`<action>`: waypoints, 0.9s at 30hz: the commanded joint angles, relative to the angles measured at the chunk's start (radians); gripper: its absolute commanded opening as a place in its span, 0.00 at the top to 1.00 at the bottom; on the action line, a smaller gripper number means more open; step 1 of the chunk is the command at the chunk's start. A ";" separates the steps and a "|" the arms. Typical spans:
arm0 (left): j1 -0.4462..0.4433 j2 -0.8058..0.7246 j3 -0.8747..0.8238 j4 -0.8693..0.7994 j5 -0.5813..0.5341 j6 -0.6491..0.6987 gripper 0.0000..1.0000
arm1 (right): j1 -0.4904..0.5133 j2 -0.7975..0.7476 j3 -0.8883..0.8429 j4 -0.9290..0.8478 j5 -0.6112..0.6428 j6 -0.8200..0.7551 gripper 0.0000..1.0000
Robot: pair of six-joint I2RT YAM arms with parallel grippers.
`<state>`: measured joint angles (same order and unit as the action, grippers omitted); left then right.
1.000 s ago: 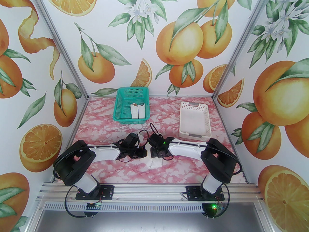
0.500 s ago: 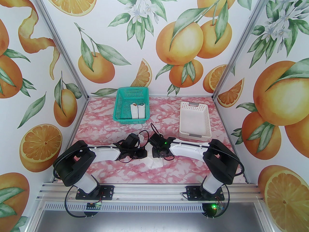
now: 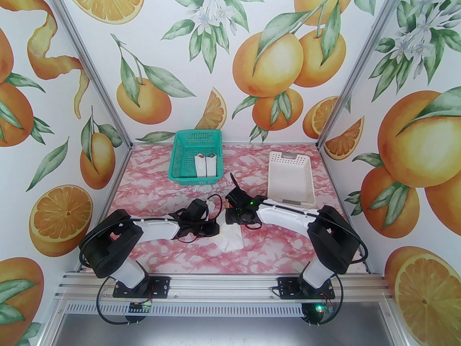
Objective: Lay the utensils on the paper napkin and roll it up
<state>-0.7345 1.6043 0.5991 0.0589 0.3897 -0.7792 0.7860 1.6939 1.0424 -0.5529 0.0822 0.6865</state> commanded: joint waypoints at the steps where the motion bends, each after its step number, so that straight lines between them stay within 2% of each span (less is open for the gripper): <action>1: 0.001 0.011 -0.021 -0.084 -0.040 0.000 1.00 | -0.007 0.061 0.059 -0.012 0.040 -0.045 0.30; 14: 0.001 0.012 -0.018 -0.089 -0.038 0.002 1.00 | -0.021 0.157 0.076 0.017 0.001 -0.054 0.29; 27: 0.002 0.010 -0.022 -0.096 -0.046 0.000 1.00 | -0.022 0.182 0.041 0.005 0.016 -0.059 0.32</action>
<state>-0.7345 1.6043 0.5991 0.0566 0.3893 -0.7792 0.7689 1.8359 1.1061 -0.5468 0.0906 0.6376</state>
